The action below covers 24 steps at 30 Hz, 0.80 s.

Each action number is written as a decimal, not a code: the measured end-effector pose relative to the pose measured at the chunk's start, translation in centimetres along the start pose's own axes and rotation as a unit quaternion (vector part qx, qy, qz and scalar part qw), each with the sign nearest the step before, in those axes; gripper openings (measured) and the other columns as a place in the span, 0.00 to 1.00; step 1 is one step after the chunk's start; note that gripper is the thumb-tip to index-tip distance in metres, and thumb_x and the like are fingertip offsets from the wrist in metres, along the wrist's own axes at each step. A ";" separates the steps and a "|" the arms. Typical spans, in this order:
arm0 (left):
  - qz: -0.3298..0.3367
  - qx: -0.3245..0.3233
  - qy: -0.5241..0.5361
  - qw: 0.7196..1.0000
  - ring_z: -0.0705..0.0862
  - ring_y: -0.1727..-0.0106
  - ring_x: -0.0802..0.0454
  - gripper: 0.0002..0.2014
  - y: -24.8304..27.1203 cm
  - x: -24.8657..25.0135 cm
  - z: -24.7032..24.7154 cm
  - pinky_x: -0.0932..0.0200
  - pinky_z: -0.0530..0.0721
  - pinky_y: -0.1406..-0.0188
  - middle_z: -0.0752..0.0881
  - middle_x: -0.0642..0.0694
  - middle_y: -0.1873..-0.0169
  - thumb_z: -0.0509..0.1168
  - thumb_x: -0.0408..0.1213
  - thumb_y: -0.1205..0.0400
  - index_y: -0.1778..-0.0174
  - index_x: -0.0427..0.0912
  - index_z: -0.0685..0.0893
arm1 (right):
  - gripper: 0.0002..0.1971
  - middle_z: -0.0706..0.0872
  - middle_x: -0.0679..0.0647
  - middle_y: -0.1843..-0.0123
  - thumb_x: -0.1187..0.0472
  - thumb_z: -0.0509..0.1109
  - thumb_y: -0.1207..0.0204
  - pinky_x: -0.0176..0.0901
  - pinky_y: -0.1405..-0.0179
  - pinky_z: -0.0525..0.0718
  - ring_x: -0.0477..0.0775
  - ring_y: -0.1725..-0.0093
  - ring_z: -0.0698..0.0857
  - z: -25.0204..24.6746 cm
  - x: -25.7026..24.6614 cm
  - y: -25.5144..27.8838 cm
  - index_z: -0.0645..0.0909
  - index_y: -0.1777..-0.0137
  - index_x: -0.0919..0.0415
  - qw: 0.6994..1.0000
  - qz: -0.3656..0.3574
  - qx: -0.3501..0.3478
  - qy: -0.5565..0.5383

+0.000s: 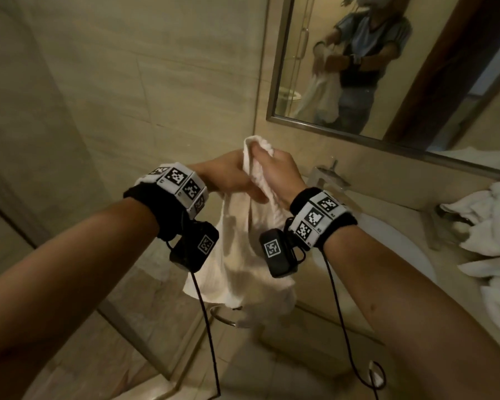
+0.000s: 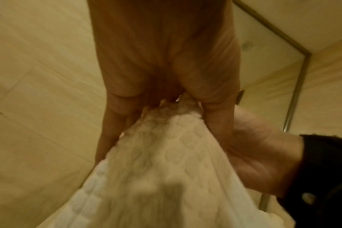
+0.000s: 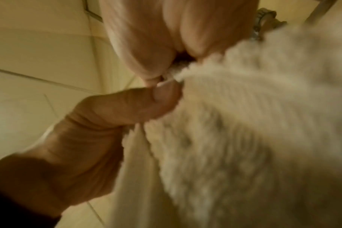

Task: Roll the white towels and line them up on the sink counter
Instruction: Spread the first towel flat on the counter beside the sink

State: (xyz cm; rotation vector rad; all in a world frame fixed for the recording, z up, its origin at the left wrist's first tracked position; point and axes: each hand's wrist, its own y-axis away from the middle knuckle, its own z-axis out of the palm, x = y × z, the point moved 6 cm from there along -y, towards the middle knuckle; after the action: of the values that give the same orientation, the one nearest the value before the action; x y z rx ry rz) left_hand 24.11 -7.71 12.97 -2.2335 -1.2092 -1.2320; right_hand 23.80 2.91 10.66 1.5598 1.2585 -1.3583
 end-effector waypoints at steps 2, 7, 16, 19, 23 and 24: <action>-0.019 0.001 -0.005 1.000 0.90 0.58 0.40 0.14 0.3 -0.2 -0.3 0.39 0.89 0.56 0.90 0.39 0.59 0.75 0.20 0.34 0.59 0.41 0.85 | 0.21 0.92 0.58 0.54 0.43 0.69 0.24 0.60 0.43 0.85 0.58 0.50 0.90 -0.1 -0.5 0.3 0.89 0.52 0.63 0.999 -0.020 -0.001 0.039; -0.036 -0.031 -0.023 0.999 0.91 0.58 0.44 0.12 0.9 -0.3 -1.8 0.43 0.90 0.60 0.91 0.43 0.58 0.77 0.31 0.29 0.50 0.42 0.86 | 0.20 0.93 0.54 0.57 0.42 0.78 0.32 0.59 0.44 0.88 0.54 0.52 0.91 -0.4 -0.6 1.6 0.90 0.53 0.60 1.000 -0.003 0.024 0.001; -0.001 -0.041 -0.041 0.998 0.83 0.71 0.51 0.14 1.5 -0.7 -4.3 0.59 0.83 0.72 0.85 0.43 0.68 0.63 0.40 0.15 0.57 0.33 0.86 | 0.18 0.86 0.50 0.61 0.48 0.80 0.32 0.42 0.62 0.85 0.48 0.62 0.86 0.5 -1.5 3.6 0.77 0.56 0.59 1.000 0.011 -0.015 -0.018; 0.020 0.023 -0.033 0.999 0.72 0.81 0.57 0.16 1.4 -0.4 -5.7 0.63 0.70 0.80 0.77 0.47 0.76 0.62 0.43 0.15 0.68 0.40 0.80 | 0.30 0.87 0.58 0.41 0.50 0.79 0.34 0.52 0.42 0.86 0.58 0.43 0.88 1.3 -1.6 4.1 0.77 0.34 0.60 0.993 0.022 -0.090 -0.068; 0.051 0.018 -0.055 0.997 0.81 0.66 0.49 0.17 1.3 0.0 -6.0 0.53 0.80 0.64 0.84 0.41 0.66 0.65 0.45 0.18 0.59 0.32 0.86 | 0.21 0.88 0.58 0.45 0.63 0.75 0.28 0.51 0.42 0.86 0.58 0.45 0.88 2.6 -2.0 4.7 0.78 0.35 0.60 0.978 0.032 -0.182 -0.100; 0.062 0.024 -0.071 0.995 0.81 0.65 0.50 0.16 1.4 0.1 -6.0 0.54 0.80 0.63 0.85 0.41 0.65 0.67 0.45 0.19 0.58 0.33 0.86 | 0.19 0.89 0.56 0.50 0.65 0.76 0.29 0.48 0.47 0.86 0.55 0.50 0.88 2.6 -2.0 4.7 0.80 0.39 0.60 0.980 0.034 -0.177 -0.091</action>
State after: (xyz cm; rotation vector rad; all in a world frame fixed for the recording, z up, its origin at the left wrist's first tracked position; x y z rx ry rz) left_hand 22.01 -12.15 16.71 -2.3550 -1.1181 -1.0018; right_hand 27.62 -1.28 11.66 1.1950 1.2423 -1.1329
